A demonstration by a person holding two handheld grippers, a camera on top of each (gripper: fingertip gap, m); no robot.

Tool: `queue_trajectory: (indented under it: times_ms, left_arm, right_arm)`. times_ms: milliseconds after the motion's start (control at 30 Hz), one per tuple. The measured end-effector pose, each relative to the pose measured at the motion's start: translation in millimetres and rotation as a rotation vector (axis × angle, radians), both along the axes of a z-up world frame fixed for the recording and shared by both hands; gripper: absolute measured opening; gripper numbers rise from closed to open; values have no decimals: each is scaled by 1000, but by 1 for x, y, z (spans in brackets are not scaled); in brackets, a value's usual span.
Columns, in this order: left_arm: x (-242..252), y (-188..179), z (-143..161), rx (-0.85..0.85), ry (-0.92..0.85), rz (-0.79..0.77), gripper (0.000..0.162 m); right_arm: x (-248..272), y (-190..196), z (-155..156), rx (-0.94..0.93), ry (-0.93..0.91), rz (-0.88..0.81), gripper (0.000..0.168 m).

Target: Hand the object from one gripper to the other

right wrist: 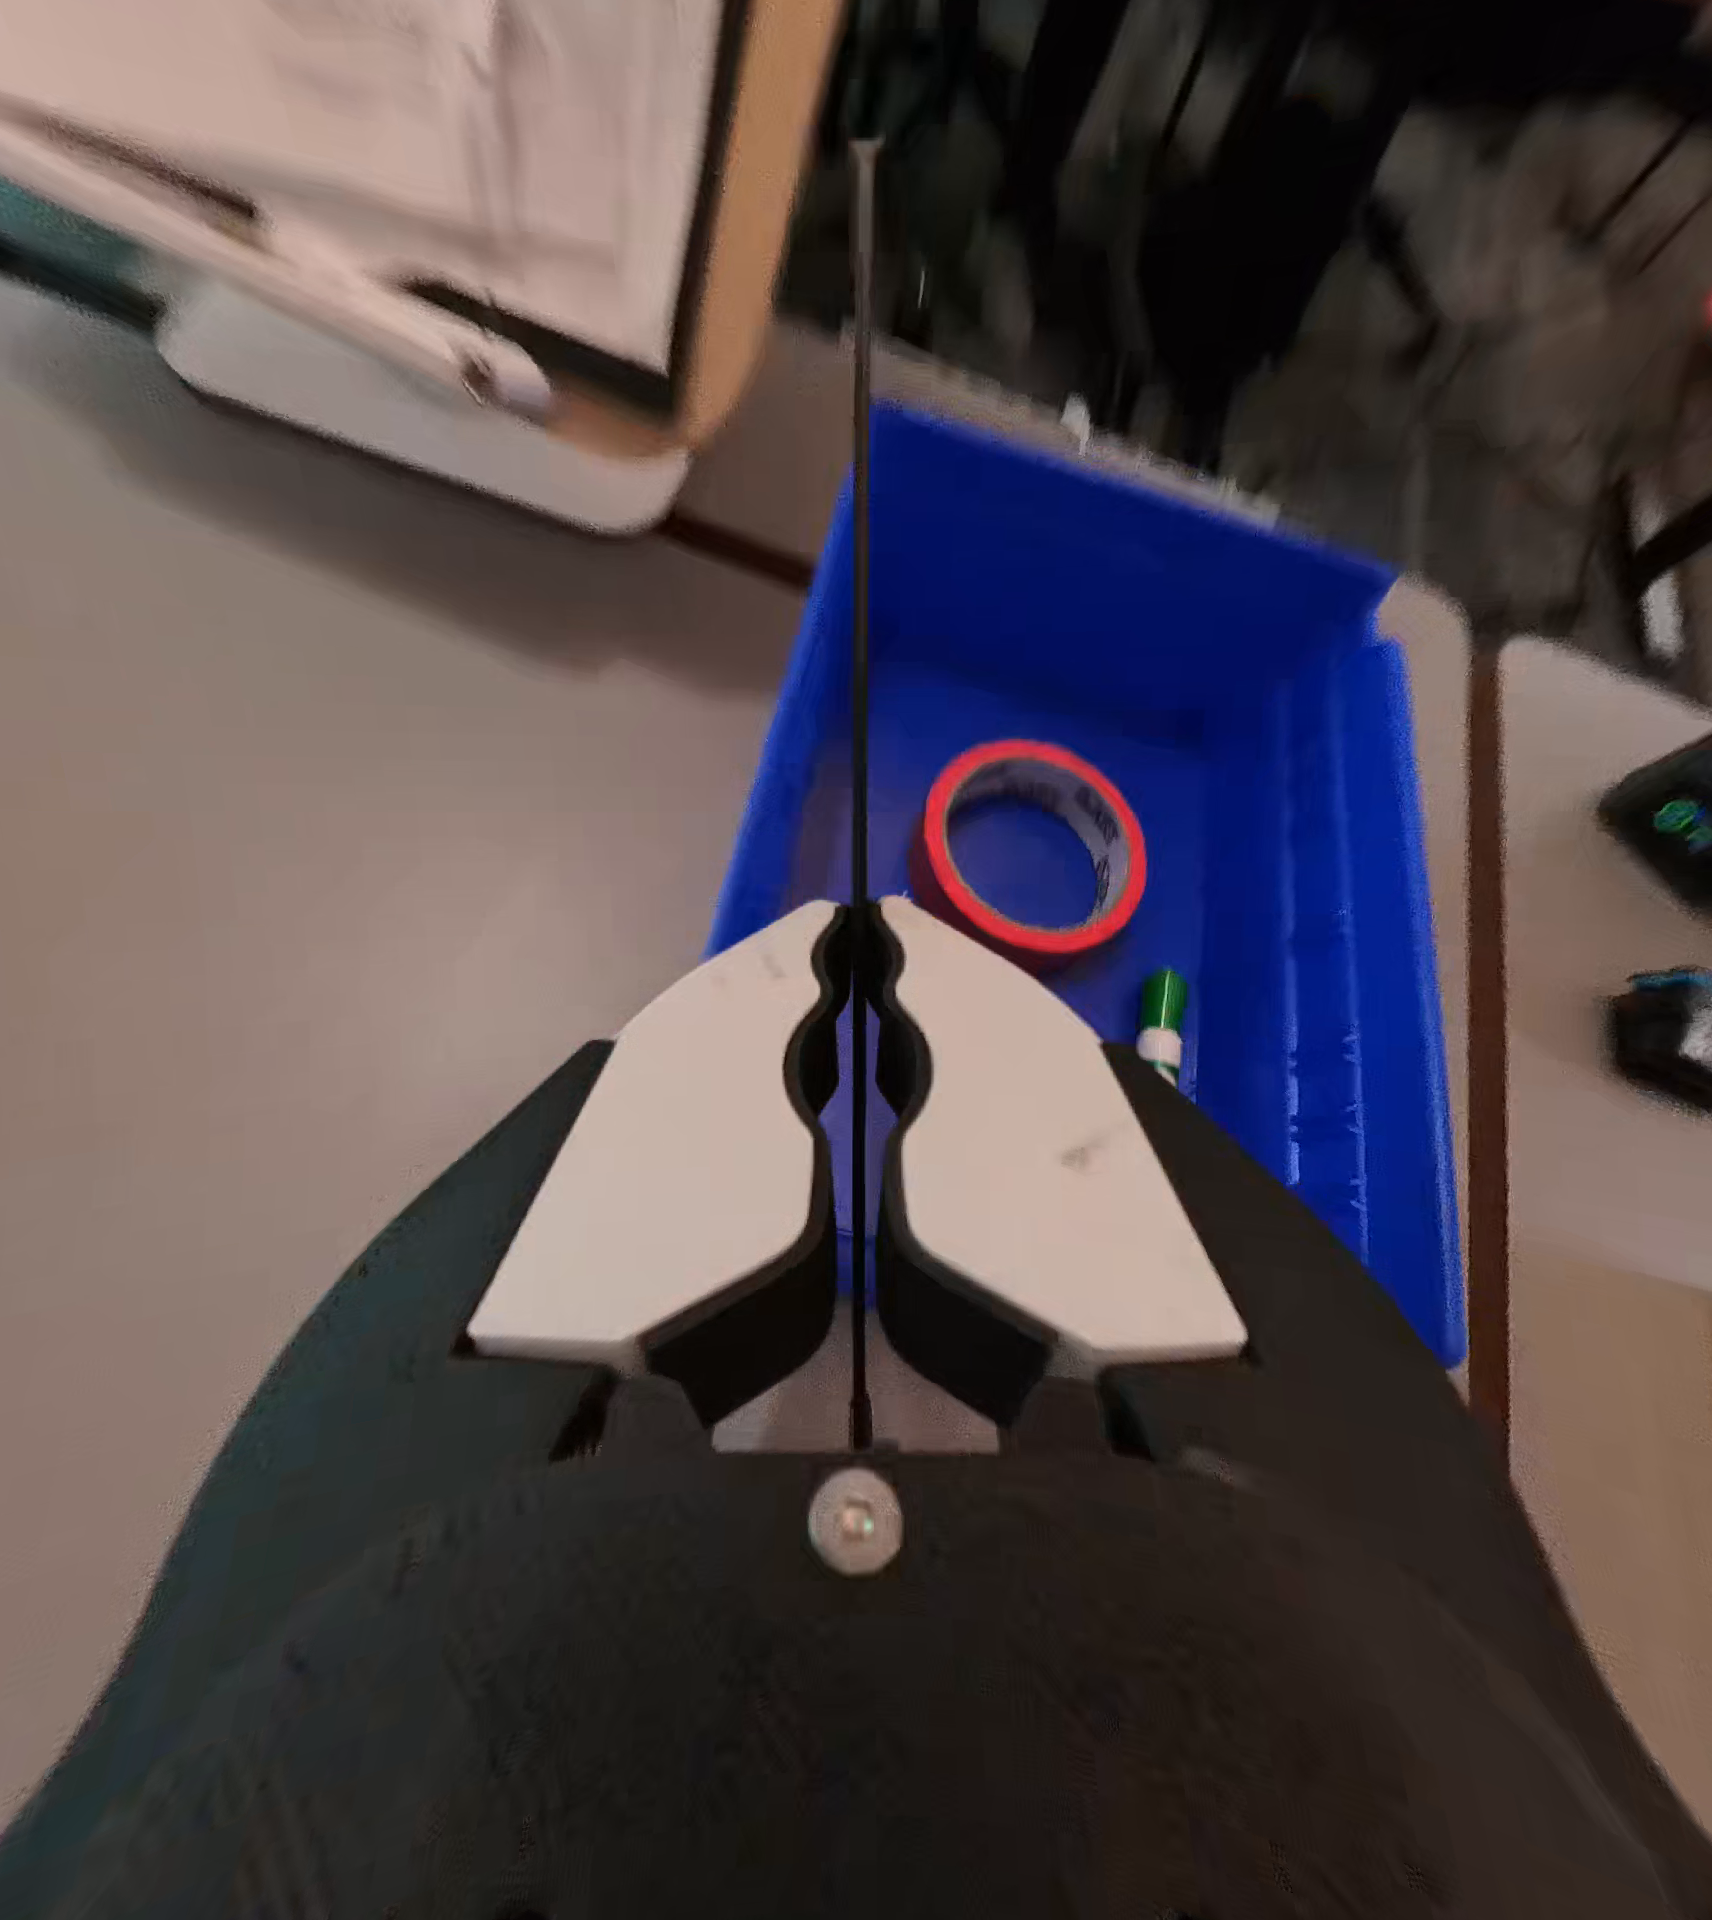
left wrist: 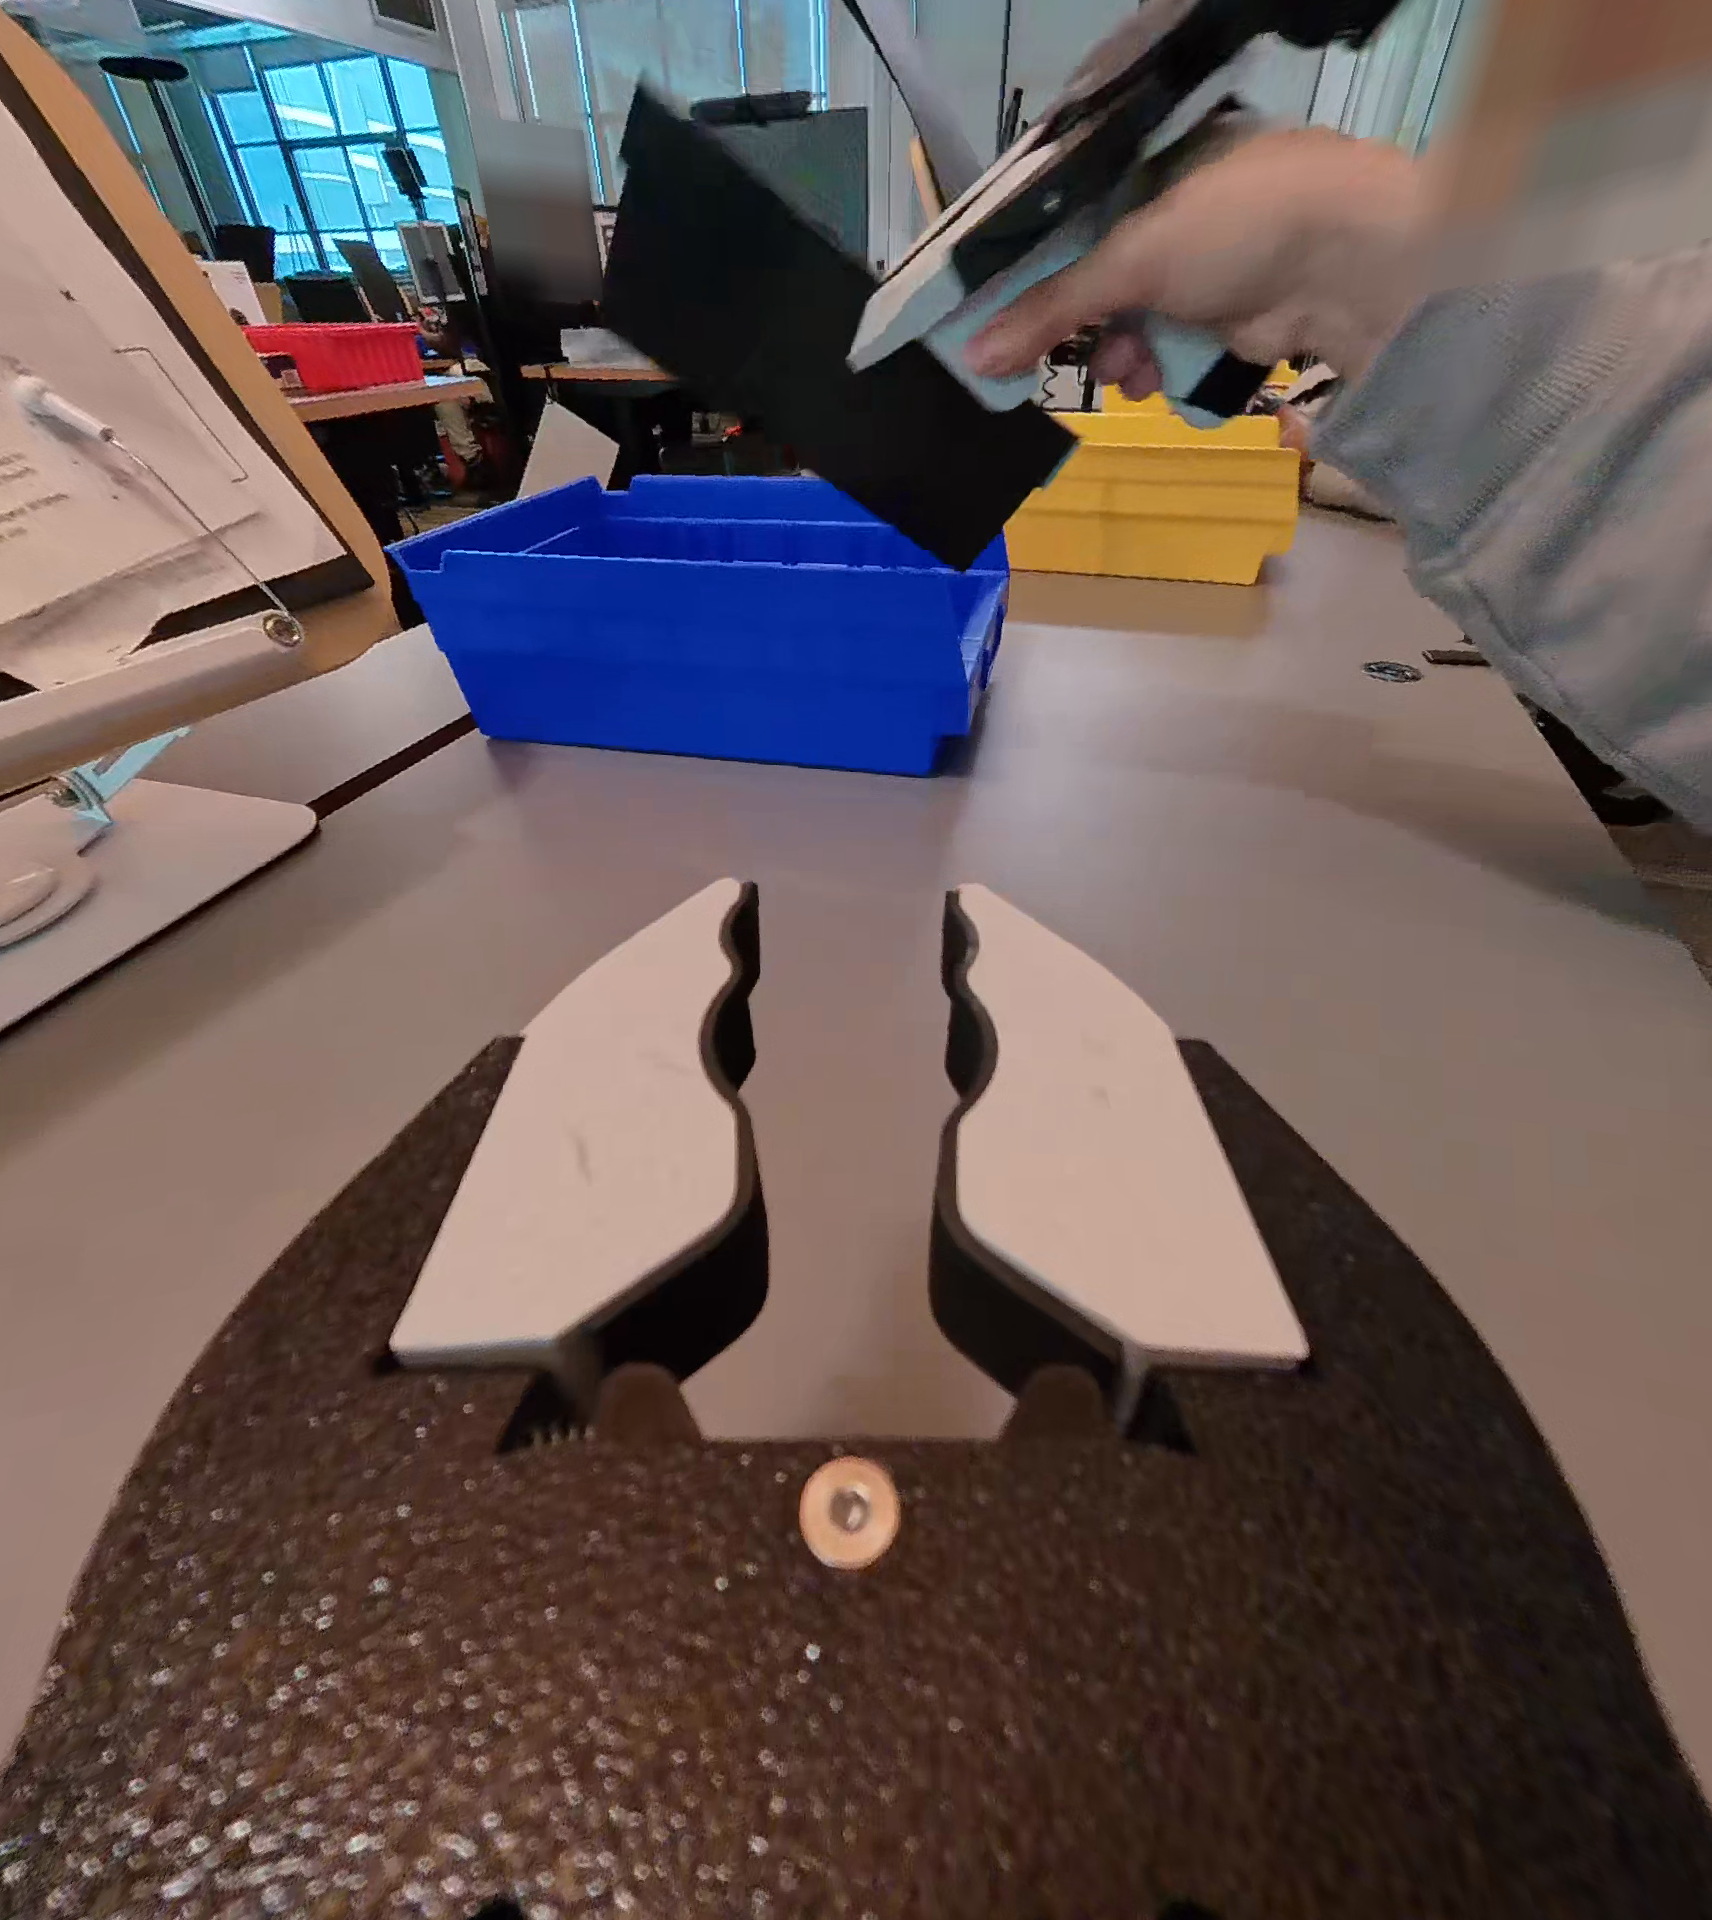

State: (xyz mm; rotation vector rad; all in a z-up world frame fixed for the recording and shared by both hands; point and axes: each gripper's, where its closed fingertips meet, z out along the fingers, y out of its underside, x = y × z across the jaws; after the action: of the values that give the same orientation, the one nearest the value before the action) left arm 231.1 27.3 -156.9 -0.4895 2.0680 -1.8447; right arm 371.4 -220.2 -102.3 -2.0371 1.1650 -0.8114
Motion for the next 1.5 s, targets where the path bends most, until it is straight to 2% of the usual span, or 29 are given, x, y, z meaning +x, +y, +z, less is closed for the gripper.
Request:
queue_trajectory:
  times_ms: [33,167,300,500,533,567,633,733,800,867,933,1033,1200,1300,1400,1467,1500]
  left_arm:
    - [0,0,-1,0,0,-2,32]
    - [2,2,-6,-22,18,-11,28]
    - [2,2,-11,-28,29,-26,25]
    - [0,0,-13,-25,14,-46,25]
    - [0,0,-13,-26,15,-45,25]
    - [0,0,-14,-27,17,-47,25]
    - [1,1,-15,-32,22,-45,25]
    - [2,3,-12,-50,19,-40,25]
    - [3,4,-12,-58,18,-41,25]
    - [4,6,-11,-62,15,-34,25]
    - [4,6,-10,-62,9,-33,25]
    - [3,5,-8,-62,-7,-31,24]
    - [3,9,-1,-78,-24,-16,25]
    - [0,22,14,-144,-13,19,29]
    - [-3,58,38,-190,-21,158,32]
    - [2,102,51,-165,-9,333,34]
    - [7,134,53,-146,24,469,34]
  right_arm:
    - [12,-5,-16,-27,80,-8,2]
    - [35,-9,-67,11,378,-9,3]
    - [51,-13,-88,30,476,-47,3]
    - [63,-11,-118,27,517,-70,3]
    - [64,-7,-121,59,517,-59,9]
    - [66,-6,-121,72,508,-61,23]
    - [70,-17,-119,18,465,-91,41]
    - [76,-39,-103,-88,358,-145,50]
    - [71,-36,-91,-78,334,-124,62]
    - [64,-27,-74,-50,279,-93,66]
    - [54,-12,-54,-13,206,-62,67]
    - [28,33,-33,70,87,33,66]
    - [-18,147,-17,269,-154,293,66]
    - [-43,210,-19,361,-276,475,65]
    - [-48,228,-38,279,-369,490,72]
    - [-50,227,-45,215,-430,486,75]
    - [-50,224,-47,216,-464,464,75]
